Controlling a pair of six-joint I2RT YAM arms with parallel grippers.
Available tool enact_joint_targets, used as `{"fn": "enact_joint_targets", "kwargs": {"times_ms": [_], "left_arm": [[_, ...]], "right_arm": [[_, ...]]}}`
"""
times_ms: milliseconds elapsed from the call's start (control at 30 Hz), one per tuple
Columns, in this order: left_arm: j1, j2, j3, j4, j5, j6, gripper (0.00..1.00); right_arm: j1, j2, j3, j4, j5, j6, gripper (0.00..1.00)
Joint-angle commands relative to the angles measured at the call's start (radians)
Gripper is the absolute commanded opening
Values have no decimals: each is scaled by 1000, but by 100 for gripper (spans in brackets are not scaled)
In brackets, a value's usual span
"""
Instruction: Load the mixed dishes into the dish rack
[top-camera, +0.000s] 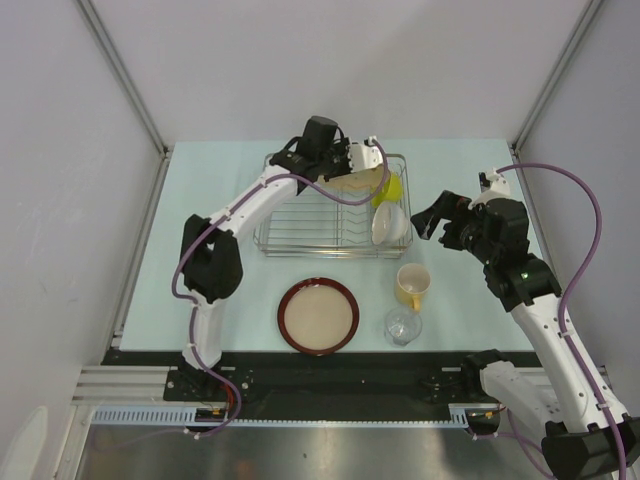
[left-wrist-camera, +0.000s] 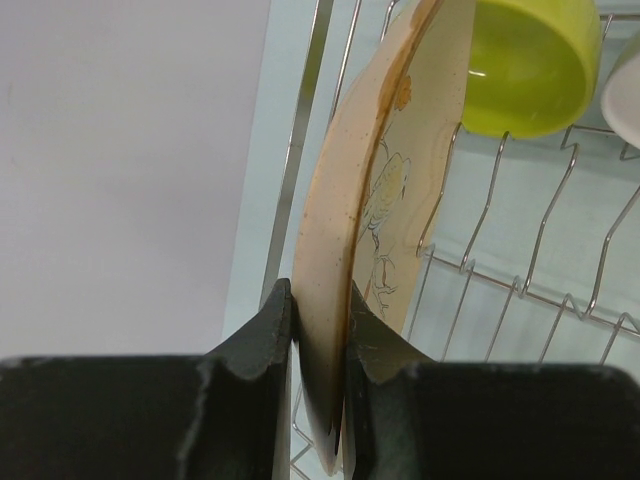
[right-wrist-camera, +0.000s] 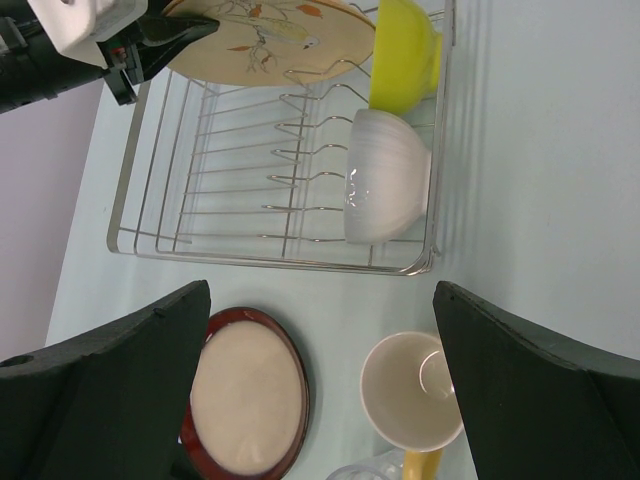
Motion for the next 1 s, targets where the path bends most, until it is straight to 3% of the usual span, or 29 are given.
{"fn": "enact_joint_targets", "kwargs": {"times_ms": [0, 500, 567, 600, 700, 800, 967], "left_arm": [[5, -18, 19, 130, 18, 7, 0], [7, 60, 22, 83, 14, 10, 0], [1, 68, 29, 78, -9, 2, 18], [-1, 69, 30, 78, -18, 1, 44], [-2, 57, 19, 107, -37, -14, 74], [-4, 34, 19, 109, -37, -21, 89], [-7, -22, 21, 89, -37, -40, 90]], "right_arm": [[-5, -10, -6, 33, -13, 6, 100], [-7, -8, -7, 37, -22, 14, 100], [-7, -8, -7, 34, -22, 14, 100], [-5, -8, -7, 35, -24, 14, 100], [-7, -7, -7, 35, -25, 14, 100], [-7, -2, -7, 33, -24, 14, 100], [-7, -4, -6, 35, -27, 20, 100]]}}
